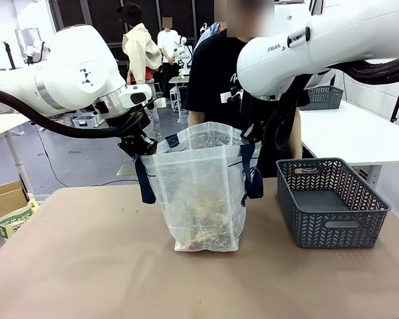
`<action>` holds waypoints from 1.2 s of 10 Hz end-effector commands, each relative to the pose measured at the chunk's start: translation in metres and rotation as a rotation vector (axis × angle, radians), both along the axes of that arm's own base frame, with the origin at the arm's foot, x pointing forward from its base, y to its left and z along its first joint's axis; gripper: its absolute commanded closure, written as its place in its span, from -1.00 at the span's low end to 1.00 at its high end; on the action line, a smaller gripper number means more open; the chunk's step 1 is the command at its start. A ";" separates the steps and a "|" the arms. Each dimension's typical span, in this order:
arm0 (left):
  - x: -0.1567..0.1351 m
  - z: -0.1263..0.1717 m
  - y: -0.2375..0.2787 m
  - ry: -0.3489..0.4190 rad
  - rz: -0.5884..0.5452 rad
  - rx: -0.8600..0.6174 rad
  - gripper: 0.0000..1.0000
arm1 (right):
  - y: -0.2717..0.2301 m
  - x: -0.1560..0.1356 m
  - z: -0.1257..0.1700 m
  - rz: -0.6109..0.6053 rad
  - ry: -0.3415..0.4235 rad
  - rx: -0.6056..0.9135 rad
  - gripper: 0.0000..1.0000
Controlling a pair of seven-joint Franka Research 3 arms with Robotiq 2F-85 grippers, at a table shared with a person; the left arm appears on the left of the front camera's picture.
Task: Transfer purchased items from the store into the shopping bag.
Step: Move the Reusable shopping bag to the right side of the table.
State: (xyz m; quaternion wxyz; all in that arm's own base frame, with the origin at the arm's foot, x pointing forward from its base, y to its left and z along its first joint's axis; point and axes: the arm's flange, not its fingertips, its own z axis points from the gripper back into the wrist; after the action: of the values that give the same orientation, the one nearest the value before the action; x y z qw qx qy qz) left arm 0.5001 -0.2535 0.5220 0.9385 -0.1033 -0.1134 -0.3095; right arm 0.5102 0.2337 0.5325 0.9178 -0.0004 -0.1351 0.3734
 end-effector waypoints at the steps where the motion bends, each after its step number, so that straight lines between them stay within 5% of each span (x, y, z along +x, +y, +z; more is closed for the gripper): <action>1: 0.000 0.000 0.001 -0.001 0.000 0.000 1.00 | -0.002 0.001 0.000 -0.002 -0.001 0.000 1.00; 12: 0.000 0.000 0.001 -0.001 0.000 0.000 1.00 | -0.002 0.001 0.000 -0.002 -0.001 0.000 1.00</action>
State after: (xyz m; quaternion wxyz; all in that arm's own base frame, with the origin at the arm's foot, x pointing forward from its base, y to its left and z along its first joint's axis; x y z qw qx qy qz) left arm 0.5001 -0.2535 0.5220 0.9385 -0.1033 -0.1134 -0.3095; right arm 0.5102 0.2337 0.5325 0.9178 -0.0004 -0.1351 0.3734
